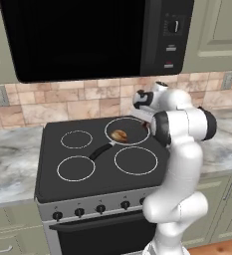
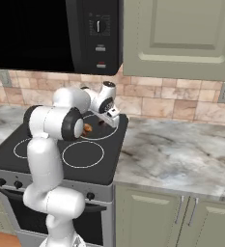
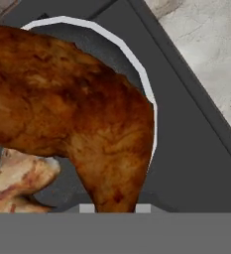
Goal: Take the chicken drumsticks from the pan and place one on each plate on the dining counter.
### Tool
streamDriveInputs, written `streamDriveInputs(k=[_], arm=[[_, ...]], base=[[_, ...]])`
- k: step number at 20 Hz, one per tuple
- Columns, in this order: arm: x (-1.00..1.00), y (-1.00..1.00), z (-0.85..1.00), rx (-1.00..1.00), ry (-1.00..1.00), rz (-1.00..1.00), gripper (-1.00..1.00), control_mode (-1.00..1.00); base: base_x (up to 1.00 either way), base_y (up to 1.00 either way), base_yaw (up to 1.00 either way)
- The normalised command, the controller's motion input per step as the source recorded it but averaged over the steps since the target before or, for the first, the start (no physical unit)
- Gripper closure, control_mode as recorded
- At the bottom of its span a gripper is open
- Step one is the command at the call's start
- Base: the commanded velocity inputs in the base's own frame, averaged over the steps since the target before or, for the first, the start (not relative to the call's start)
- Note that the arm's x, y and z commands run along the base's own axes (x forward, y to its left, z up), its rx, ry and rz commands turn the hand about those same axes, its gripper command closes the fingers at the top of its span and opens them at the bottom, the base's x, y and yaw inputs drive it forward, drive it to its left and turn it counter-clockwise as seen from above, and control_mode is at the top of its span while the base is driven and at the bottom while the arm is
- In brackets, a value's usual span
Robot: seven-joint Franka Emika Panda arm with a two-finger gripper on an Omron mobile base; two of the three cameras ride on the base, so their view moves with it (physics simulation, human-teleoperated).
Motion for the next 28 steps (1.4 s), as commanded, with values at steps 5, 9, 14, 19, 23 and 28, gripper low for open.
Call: streamDriveInputs(k=[5, 9, 14, 19, 23, 28], arm=[[-0.86, 0.01, 0.19, -0.02, -0.27, 0.00, 1.00, -1.00], [-0.76, 0.03, 0.39, -0.06, -0.09, 0.01, 1.00, -1.00], [-0.76, 0.00, 0.61, -0.06, 0.00, 0.03, 1.00, -1.00], [-0.75, 0.05, 0.55, -0.10, 0.00, 0.06, 1.00, -1.00], [-0.63, 0.07, 0.34, 0.00, -0.01, 0.04, 1.00, -1.00], [-0.33, 0.09, 0.18, 0.00, 0.00, 0.06, 1.00, -1.00]], base=[[0.00, 0.00, 0.00], [0.00, 0.00, 0.00], [0.00, 0.00, 0.00], [0.00, 0.00, 0.00], [0.00, 0.00, 0.00], [0.00, 0.00, 0.00]])
